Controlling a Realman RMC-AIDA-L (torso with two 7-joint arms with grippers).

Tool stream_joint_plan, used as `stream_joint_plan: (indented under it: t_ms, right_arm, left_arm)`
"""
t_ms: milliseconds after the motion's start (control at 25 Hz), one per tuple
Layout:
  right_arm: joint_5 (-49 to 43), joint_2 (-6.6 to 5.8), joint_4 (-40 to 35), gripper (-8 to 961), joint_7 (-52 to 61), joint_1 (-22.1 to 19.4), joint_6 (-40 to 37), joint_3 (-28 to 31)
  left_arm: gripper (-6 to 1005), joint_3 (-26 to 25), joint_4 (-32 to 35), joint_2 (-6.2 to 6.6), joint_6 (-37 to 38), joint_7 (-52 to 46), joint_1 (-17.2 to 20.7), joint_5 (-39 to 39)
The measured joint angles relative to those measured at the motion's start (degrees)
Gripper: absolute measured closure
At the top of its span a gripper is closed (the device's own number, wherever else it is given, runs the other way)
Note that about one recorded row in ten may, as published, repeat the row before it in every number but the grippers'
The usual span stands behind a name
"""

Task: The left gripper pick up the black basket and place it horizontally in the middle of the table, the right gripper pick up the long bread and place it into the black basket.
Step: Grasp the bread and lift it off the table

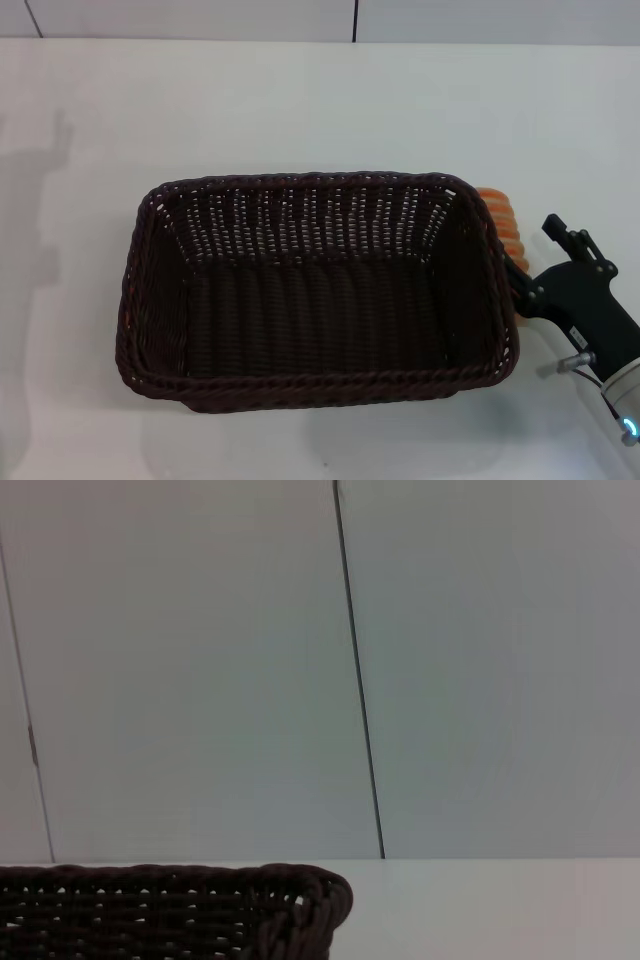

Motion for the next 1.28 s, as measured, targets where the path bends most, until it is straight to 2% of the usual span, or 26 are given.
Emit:
stream_joint_plan:
  t_ms: [600, 960, 1160, 1280]
  right_arm:
    - [-0.1, -0.18, -0.3, 134, 0.5, 3.2, 5.5, 0.1]
    - [0.4, -0.19, -0.2, 171, 0.8, 4.7, 9.5, 0.4]
    - [0.3, -0.18, 0.1, 320, 0.3, 4.8, 9.5, 0.4]
    - [0.3, -0.13, 0.0, 335, 0.2, 4.3, 9.0, 1.3]
  left_arm:
    - [217, 0.4, 2.6, 0.0, -0.1, -0.2, -2.3, 0.0]
    - [217, 0.4, 3.0, -0.03, -0.1, -0.5, -2.8, 0.0]
    - [216, 0.4, 3.0, -0.11, -0.1, -0.5, -2.9, 0.0]
    - [216, 0.4, 3.0, -0.1, -0.1, -0.5, -2.9, 0.0]
